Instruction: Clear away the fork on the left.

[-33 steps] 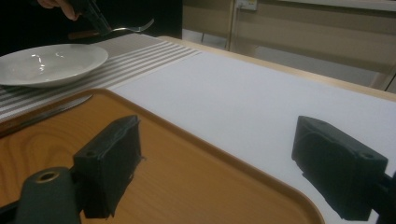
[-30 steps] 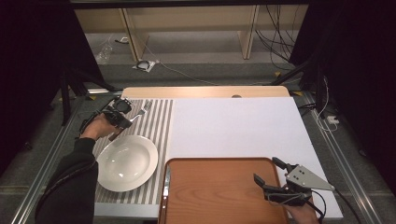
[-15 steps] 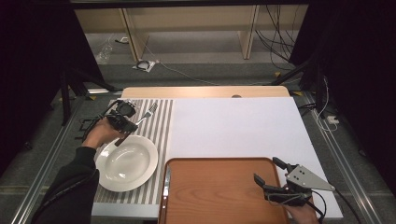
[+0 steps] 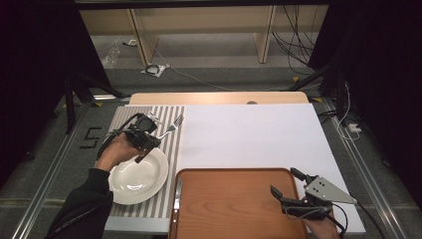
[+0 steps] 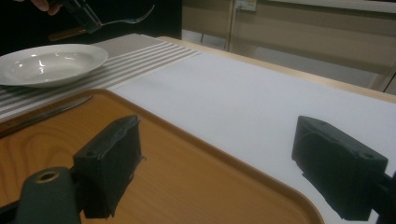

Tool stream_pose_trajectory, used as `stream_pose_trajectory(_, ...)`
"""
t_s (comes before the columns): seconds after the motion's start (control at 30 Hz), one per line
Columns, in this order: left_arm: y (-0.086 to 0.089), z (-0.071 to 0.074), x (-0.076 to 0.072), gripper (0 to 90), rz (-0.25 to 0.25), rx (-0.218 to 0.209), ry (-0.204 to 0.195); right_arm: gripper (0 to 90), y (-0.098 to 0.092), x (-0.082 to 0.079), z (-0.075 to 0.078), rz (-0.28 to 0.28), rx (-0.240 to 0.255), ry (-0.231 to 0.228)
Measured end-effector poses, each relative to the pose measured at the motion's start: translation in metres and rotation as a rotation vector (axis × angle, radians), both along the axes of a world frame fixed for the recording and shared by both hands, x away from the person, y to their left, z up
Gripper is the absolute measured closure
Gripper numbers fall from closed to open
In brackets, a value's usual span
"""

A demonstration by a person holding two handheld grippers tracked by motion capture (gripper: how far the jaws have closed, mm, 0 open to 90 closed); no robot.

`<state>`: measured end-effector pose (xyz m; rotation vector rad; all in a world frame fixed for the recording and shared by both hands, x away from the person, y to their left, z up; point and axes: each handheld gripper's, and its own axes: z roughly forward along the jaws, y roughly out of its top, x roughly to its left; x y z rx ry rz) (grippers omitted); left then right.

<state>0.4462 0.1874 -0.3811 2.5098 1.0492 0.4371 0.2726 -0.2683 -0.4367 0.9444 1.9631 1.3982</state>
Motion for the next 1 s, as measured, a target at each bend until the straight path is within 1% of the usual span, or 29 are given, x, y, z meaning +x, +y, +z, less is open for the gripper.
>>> stream_pose_trajectory(0.2,-0.017,0.000,-0.016,77.3,-0.048,-0.006,-0.013,16.5,0.000,0.000,0.000,0.000,0.000,0.000)
stream_pose_trajectory(0.5,-0.038,-0.004,-0.041,77.3,-0.101,-0.046,-0.021,16.5,0.000,0.000,0.000,0.000,0.000,0.001)
stream_pose_trajectory(0.57,-0.043,-0.005,-0.046,77.3,-0.116,-0.061,-0.017,16.5,0.000,0.000,0.000,0.001,0.000,-0.001)
stream_pose_trajectory(0.7,-0.051,-0.010,-0.056,77.3,-0.135,-0.064,-0.015,16.5,0.000,0.000,0.000,0.001,0.003,-0.004)
stream_pose_trajectory(0.87,-0.059,-0.013,-0.063,77.3,-0.155,-0.066,-0.006,16.5,0.000,-0.001,0.001,-0.001,-0.010,0.002)
stream_pose_trajectory(1.0,-0.064,-0.016,-0.070,77.3,-0.158,-0.070,-0.003,16.5,0.000,-0.001,0.001,0.000,-0.010,0.000)
